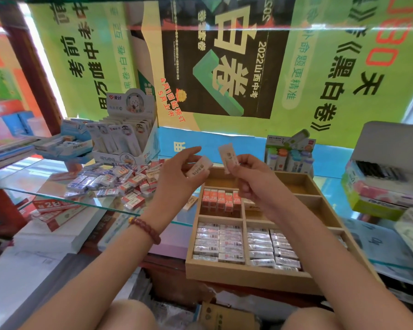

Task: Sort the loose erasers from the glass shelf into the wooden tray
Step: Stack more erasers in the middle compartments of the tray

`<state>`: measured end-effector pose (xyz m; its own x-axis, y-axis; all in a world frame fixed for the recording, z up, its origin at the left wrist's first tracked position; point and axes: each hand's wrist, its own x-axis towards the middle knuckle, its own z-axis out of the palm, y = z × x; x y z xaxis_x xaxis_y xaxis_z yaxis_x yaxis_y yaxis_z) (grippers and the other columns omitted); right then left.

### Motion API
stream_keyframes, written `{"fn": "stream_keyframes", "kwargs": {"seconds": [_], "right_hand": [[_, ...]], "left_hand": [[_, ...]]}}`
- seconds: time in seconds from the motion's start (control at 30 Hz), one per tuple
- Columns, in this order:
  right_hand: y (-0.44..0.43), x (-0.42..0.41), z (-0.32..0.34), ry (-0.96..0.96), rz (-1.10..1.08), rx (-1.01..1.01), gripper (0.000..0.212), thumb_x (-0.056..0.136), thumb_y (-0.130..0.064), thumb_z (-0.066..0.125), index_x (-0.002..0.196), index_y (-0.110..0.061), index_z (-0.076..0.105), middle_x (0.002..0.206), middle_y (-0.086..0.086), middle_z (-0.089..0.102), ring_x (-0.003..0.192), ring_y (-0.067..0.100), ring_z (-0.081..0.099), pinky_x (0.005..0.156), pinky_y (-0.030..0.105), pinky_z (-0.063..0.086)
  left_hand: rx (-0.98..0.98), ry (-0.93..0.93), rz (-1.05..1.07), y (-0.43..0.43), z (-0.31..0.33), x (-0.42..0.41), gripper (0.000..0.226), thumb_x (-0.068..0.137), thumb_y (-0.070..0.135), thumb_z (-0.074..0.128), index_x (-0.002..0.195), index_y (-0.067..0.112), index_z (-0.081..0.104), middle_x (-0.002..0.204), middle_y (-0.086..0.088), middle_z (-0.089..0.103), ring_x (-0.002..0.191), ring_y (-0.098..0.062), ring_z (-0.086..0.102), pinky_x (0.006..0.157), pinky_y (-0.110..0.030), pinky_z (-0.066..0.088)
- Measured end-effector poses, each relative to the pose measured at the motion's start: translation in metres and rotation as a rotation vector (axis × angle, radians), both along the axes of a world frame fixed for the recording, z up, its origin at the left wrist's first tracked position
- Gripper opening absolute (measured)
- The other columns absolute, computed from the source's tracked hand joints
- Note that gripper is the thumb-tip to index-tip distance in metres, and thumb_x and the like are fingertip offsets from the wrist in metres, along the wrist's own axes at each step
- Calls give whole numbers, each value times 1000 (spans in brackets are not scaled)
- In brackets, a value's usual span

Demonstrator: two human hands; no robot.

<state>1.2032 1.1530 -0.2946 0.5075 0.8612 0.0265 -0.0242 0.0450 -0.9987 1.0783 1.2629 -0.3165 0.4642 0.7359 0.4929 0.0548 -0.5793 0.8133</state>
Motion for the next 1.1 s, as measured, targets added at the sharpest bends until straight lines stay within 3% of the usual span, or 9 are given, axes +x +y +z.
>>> {"fn": "stream_keyframes", "kwargs": {"seconds": [0.13,0.23,0.37,0.5,0.7,0.8,0.93,1.03,1.1], "right_hand": [[-1,-6,-3,55,115,-18,7,93,-17,58,96,-16,52,74,1,59,47,8,37,41,17,31],[1,-9,-6,34,115,-58,6,93,-19,59,94,-18,53,88,4,64,52,9,44,42,16,35],[2,-6,-5,-91,-10,-85,4,92,-23,60,91,-21,56,84,-4,58,62,8,44,49,17,38],[-2,0,-3,-266,-63,-91,8,92,-27,61,94,-19,58,80,-9,61,67,6,50,60,20,41],[-7,17,-8,-308,-47,-111,17,85,-24,70,96,-18,59,87,1,65,67,9,50,56,20,41],[-12,26,-10,-398,-26,-112,21,84,-20,71,102,-21,61,99,-2,67,76,7,56,57,13,42],[-27,42,-9,-649,-3,-190,23,79,-19,75,100,-22,65,84,-13,64,67,-9,56,60,4,42],[-36,56,-15,-819,-22,-317,23,77,-16,75,93,-28,63,89,-12,61,68,-3,50,61,10,38],[-38,62,-22,-900,-38,-425,25,76,-18,76,92,-31,62,98,-11,59,77,0,51,69,18,45]], "left_hand": [[-218,-102,-29,-9,3,9,28,77,8,73,94,30,66,89,7,69,80,-7,64,71,-17,51],[-321,-155,-2,-14,3,12,20,79,8,71,83,27,67,79,6,68,68,-4,60,58,-14,44],[-476,-229,-15,-17,4,14,5,84,16,69,88,17,66,87,-4,70,71,-8,67,55,-13,49],[-532,-253,-130,-17,3,14,11,88,11,63,99,12,65,98,-12,69,80,-14,71,64,-17,53],[-569,-242,-255,-27,4,20,23,97,17,47,104,3,63,94,-11,69,81,-15,70,69,-20,56],[-391,-156,-208,-32,1,27,13,88,14,63,100,9,64,88,-2,67,83,-14,68,71,-21,56],[-206,50,-256,-35,-4,33,26,82,5,68,106,12,64,93,5,64,85,-5,63,78,-18,54],[-115,204,-394,-36,-10,35,29,85,9,65,112,18,60,109,7,63,98,3,59,78,-10,50],[-77,252,-402,-33,-14,36,30,87,10,63,115,21,59,116,9,60,107,3,55,78,-9,49]]}}
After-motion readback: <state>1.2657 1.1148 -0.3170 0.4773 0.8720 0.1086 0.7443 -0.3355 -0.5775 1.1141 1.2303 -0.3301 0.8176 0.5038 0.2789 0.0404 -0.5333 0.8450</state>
